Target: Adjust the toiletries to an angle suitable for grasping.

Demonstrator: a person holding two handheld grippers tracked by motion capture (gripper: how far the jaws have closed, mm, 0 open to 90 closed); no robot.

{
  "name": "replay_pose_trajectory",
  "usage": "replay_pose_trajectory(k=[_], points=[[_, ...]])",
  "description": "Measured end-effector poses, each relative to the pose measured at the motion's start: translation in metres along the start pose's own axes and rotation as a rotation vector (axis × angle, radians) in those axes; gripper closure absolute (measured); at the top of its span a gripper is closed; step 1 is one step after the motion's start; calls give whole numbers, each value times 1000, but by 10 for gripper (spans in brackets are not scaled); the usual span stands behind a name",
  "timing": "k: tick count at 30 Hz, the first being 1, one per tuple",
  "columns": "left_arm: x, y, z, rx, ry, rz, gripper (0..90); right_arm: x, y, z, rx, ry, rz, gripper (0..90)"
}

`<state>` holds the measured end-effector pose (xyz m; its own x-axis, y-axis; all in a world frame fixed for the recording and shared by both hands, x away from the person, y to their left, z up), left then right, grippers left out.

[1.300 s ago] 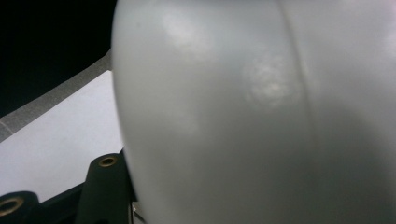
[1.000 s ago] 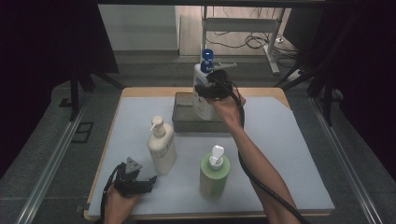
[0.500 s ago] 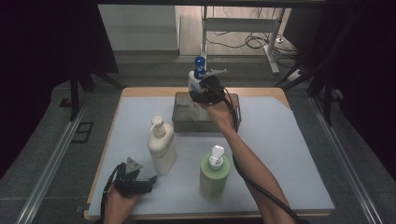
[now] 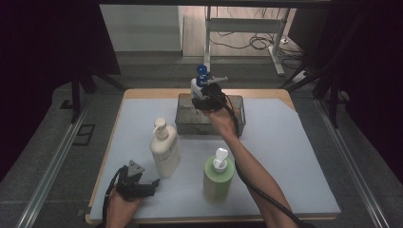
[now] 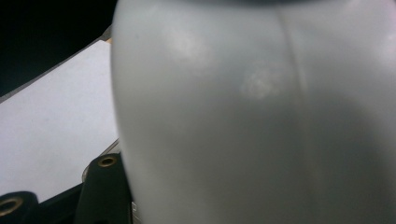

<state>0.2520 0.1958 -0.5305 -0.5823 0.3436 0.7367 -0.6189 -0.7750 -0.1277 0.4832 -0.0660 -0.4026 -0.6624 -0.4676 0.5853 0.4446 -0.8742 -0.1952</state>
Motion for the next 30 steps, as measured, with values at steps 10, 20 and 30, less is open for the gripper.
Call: replay_pose_trajectory(k=[10, 20, 30], points=[[0, 0, 0, 0, -1, 0, 122, -8, 1, -11, 2, -12, 1, 399], [0, 0, 0, 1, -1, 1, 122, -8, 1, -12, 20, -19, 29, 358], [0, 0, 0, 1, 0, 1, 122, 4, 5, -22, 69, -33, 48, 327]])
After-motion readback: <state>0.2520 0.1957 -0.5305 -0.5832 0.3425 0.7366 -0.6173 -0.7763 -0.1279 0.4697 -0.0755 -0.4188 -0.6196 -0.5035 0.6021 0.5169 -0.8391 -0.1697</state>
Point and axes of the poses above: each handheld gripper's, and its own axes: x roughly backward along the jaws, z roughly out of its top, y roughly to its right, the point moved 1 cm from there along -x, roughly forward along the jaws, and after that the axes turned 13 degrees about -x, right-handed, at the moved point
